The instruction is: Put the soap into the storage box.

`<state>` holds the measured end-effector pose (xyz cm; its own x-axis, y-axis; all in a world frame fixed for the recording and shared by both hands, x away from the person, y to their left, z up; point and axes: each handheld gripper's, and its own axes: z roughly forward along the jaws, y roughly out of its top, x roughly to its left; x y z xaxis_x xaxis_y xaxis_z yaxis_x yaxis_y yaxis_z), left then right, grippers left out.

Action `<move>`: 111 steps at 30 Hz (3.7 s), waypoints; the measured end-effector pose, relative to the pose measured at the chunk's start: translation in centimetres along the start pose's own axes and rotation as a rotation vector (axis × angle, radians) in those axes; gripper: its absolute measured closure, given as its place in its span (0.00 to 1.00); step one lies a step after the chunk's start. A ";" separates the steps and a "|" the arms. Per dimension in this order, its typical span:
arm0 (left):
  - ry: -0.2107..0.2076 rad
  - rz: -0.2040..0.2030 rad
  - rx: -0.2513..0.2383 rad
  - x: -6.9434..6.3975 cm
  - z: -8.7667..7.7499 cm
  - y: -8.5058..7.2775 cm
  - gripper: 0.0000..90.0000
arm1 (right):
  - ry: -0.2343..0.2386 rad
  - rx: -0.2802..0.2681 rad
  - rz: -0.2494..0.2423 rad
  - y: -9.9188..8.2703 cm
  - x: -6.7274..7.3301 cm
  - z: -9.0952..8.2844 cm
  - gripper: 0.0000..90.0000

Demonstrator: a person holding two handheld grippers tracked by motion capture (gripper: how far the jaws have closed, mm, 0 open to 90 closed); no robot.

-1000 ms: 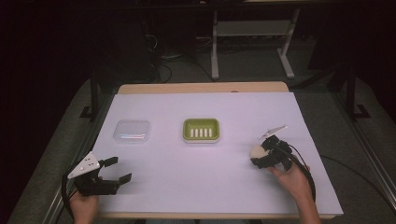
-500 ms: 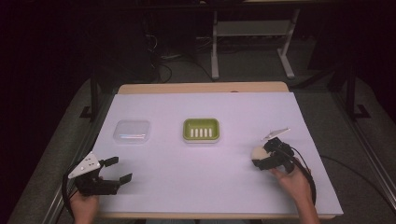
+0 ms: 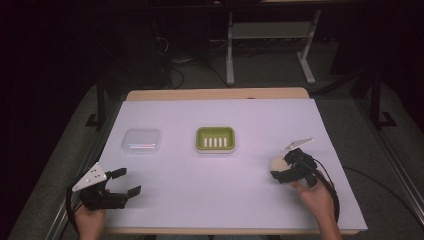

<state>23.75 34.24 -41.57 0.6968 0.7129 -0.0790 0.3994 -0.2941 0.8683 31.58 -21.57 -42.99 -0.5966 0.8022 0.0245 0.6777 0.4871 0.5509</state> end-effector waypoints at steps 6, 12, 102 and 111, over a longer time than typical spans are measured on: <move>0.001 -0.001 -0.001 0.0 0.0 0.0 0.15 | -0.012 0.004 0.001 0.1 0.2 -0.2 0.26; 0.004 -0.002 0.001 0.1 -0.1 -0.1 0.15 | -0.017 -0.013 0.022 0.3 0.4 -0.7 0.26; 0.018 -0.020 -0.015 0.7 -0.5 -0.3 0.15 | 0.042 0.010 -0.106 13.4 5.4 2.1 0.26; 0.015 -0.020 -0.014 0.6 -0.4 -0.3 0.15 | 0.042 0.011 -0.125 14.6 6.0 2.5 0.26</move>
<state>23.81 35.00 -41.63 0.6798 0.7279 -0.0892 0.4044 -0.2705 0.8737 38.99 -8.81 -36.95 -0.6942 0.7198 -0.0089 0.6012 0.5865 0.5427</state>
